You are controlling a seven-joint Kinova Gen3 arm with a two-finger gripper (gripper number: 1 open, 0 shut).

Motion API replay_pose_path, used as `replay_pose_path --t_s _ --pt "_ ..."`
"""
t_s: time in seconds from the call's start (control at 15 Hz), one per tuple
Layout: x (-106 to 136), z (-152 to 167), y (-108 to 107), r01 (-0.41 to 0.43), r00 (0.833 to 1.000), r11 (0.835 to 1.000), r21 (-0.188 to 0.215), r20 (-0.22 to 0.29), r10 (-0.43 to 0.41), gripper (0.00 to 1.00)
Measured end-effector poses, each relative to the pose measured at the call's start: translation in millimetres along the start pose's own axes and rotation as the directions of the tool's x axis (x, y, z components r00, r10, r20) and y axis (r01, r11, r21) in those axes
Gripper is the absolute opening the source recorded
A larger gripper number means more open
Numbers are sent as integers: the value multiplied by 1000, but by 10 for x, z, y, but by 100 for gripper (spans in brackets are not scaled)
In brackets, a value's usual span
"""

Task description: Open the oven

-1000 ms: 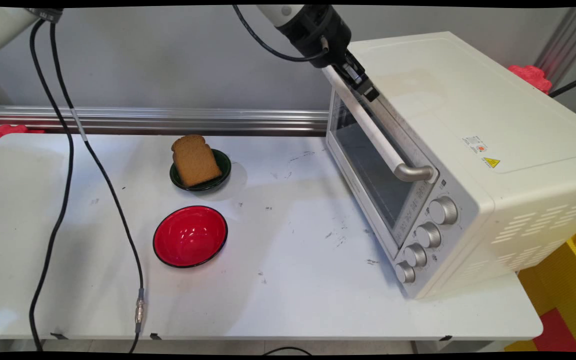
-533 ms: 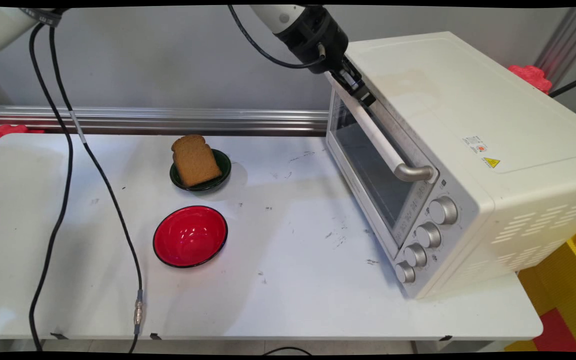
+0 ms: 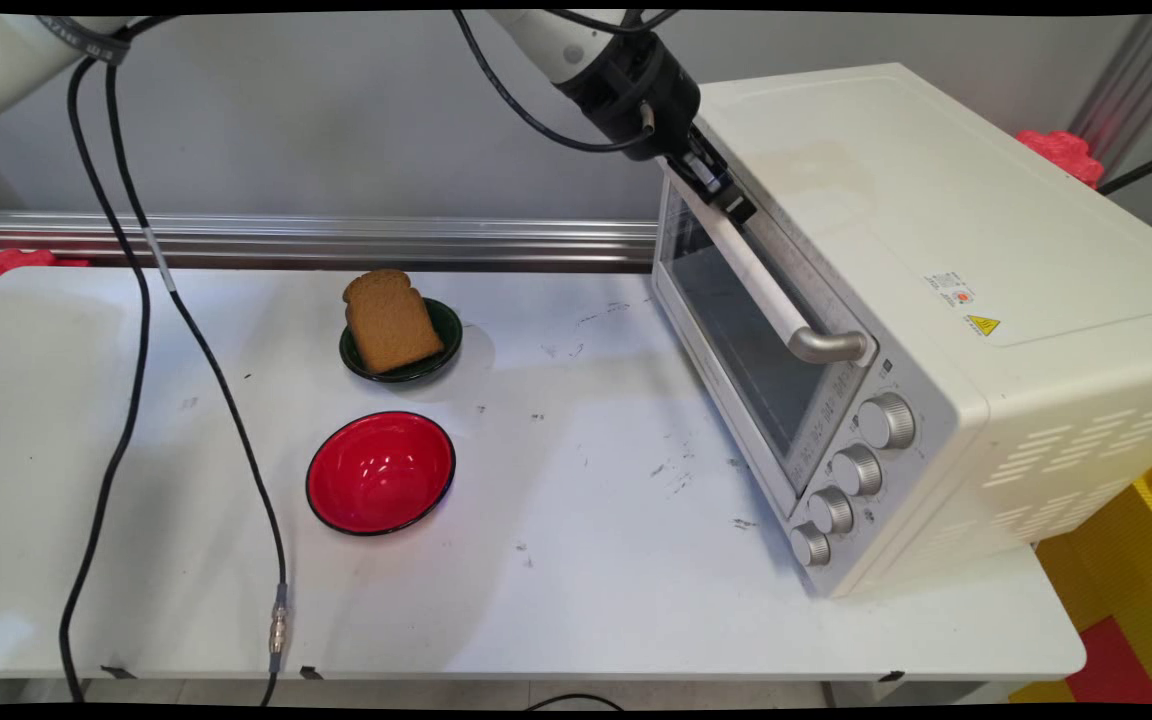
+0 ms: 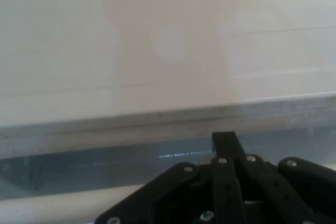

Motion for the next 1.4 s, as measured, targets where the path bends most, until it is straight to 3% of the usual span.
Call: replay_pose_path --t_s 0.6,1.4 --pt "-134 28 -6 -3 1000 1000 -4 19 3 0" --pt "-587 -157 70 24 994 1000 -16 110 -22 0"
